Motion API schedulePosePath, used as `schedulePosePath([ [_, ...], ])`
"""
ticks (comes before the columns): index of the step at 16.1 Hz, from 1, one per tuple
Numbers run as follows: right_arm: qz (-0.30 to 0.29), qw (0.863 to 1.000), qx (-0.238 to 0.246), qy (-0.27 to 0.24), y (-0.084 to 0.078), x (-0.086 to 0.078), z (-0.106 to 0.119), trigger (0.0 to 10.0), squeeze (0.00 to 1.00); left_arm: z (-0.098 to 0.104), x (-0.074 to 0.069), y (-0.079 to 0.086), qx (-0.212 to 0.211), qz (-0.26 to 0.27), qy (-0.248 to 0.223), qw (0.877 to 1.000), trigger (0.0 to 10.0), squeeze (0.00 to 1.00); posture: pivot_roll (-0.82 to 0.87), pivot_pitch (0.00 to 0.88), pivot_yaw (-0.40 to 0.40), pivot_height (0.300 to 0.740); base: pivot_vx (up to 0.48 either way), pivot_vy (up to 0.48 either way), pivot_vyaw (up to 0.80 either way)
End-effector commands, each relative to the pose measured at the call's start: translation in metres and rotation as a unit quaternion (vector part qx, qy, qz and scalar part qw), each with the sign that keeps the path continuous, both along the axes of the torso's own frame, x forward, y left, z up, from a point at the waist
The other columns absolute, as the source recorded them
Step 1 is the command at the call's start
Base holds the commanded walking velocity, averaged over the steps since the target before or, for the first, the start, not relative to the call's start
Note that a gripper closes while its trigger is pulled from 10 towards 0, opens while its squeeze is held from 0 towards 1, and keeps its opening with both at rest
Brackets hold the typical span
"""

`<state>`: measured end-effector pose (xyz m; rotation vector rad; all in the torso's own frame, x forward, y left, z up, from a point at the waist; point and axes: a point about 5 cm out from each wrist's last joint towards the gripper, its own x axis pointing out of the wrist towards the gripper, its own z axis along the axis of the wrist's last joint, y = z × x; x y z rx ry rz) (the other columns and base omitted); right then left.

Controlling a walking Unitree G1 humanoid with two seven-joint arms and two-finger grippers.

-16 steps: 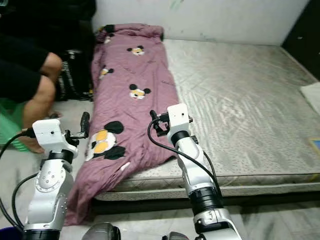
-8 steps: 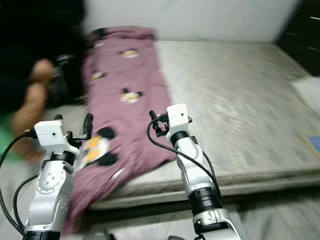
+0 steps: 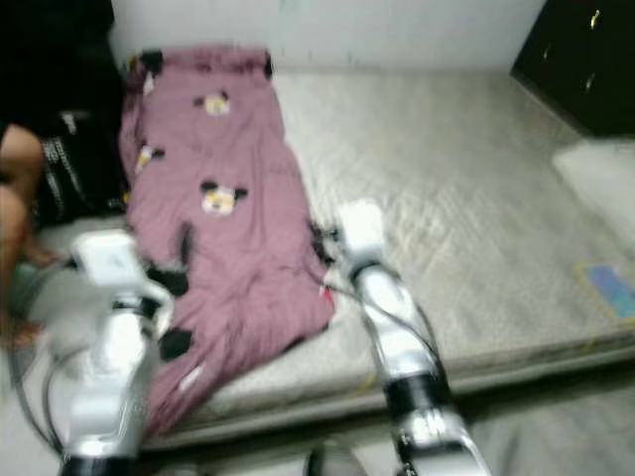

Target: Clean up the room

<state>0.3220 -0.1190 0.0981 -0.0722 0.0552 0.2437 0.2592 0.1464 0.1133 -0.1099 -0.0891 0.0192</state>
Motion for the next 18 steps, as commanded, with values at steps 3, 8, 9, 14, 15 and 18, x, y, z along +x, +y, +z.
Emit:
schedulePosePath([
  [3, 0.013, 1.000, 0.010, -0.003, 0.010, 0.000, 0.003, 10.0, 0.00, 0.001, -0.001, 0.009, 0.007, 0.015, 0.000, 1.000, 10.0, 0.00, 0.02, 0.000, -0.071, 0.740, 0.000, 0.000, 0.00],
  [8, -0.005, 0.999, 0.025, -0.029, 0.000, -0.001, 0.018, 10.0, 0.00, 0.002, -0.016, 0.030, 0.038, 0.063, -0.001, 0.997, 10.0, 0.00, 0.03, 0.000, -0.067, 0.740, 0.000, 0.000, 0.00],
  [9, -0.004, 0.999, 0.033, -0.035, -0.004, -0.005, 0.023, 10.0, 0.00, -0.002, -0.025, 0.038, 0.036, 0.069, 0.006, 0.997, 10.0, 0.00, 0.03, 0.000, -0.067, 0.740, 0.000, 0.000, 0.00],
  [14, 0.012, 0.999, 0.037, -0.017, -0.006, -0.017, 0.014, 10.0, 0.00, -0.009, -0.035, 0.042, 0.046, 0.079, 0.022, 0.996, 10.0, 0.00, 0.02, 0.000, -0.068, 0.740, 0.000, 0.000, 0.00],
  [15, 0.014, 0.999, 0.037, -0.016, -0.005, -0.016, 0.014, 10.0, 0.00, -0.009, -0.033, 0.042, 0.047, 0.077, 0.022, 0.996, 10.0, 0.00, 0.02, 0.000, -0.066, 0.740, 0.000, 0.000, 0.00],
  [18, 0.043, 0.999, 0.028, -0.003, -0.001, -0.018, 0.012, 10.0, 0.00, -0.008, -0.034, 0.042, 0.042, 0.078, 0.024, 0.996, 10.0, 0.00, 0.02, 0.000, -0.071, 0.740, 0.000, 0.000, 0.00],
])
